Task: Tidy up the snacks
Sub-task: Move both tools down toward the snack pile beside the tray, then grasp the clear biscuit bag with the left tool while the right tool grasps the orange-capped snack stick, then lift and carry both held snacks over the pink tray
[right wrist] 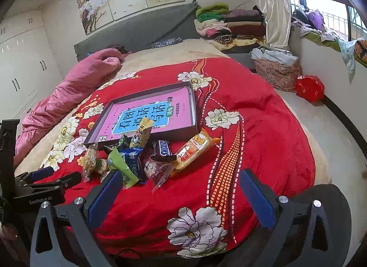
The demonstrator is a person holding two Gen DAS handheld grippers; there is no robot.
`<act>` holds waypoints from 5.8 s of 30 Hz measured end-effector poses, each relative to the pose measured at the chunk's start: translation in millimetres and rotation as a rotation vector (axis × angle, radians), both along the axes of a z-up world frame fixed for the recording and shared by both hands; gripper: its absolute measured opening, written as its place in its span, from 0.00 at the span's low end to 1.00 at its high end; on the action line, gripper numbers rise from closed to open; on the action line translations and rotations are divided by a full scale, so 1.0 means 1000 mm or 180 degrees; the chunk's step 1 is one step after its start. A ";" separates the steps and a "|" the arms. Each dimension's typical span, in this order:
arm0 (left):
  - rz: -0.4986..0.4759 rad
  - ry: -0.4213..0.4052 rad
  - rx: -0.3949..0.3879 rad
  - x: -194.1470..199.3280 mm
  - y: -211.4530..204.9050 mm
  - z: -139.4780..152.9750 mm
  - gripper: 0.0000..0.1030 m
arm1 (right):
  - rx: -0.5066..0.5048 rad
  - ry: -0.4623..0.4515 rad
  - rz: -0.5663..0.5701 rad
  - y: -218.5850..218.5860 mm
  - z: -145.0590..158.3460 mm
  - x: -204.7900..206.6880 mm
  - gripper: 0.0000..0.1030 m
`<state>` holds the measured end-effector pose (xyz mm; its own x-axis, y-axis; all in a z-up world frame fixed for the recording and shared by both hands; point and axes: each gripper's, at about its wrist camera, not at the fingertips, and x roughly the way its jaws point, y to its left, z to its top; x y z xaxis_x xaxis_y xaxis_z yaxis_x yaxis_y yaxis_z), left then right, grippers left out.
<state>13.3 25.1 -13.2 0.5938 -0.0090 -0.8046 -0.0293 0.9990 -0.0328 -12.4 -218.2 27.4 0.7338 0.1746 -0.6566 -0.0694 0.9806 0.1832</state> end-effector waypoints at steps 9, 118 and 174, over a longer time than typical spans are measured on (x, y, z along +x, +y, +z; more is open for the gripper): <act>0.0099 0.0000 -0.0119 0.006 0.019 -0.004 1.00 | -0.0035 0.0063 0.0038 0.004 -0.006 0.005 0.99; 0.0047 -0.0140 -0.0663 0.122 0.043 -0.001 0.41 | 0.0751 -0.0204 0.0426 -0.017 -0.011 0.140 0.24; 0.0068 0.0243 -0.0061 0.182 0.010 -0.049 0.45 | 0.0445 0.0390 0.0600 0.008 -0.067 0.202 0.24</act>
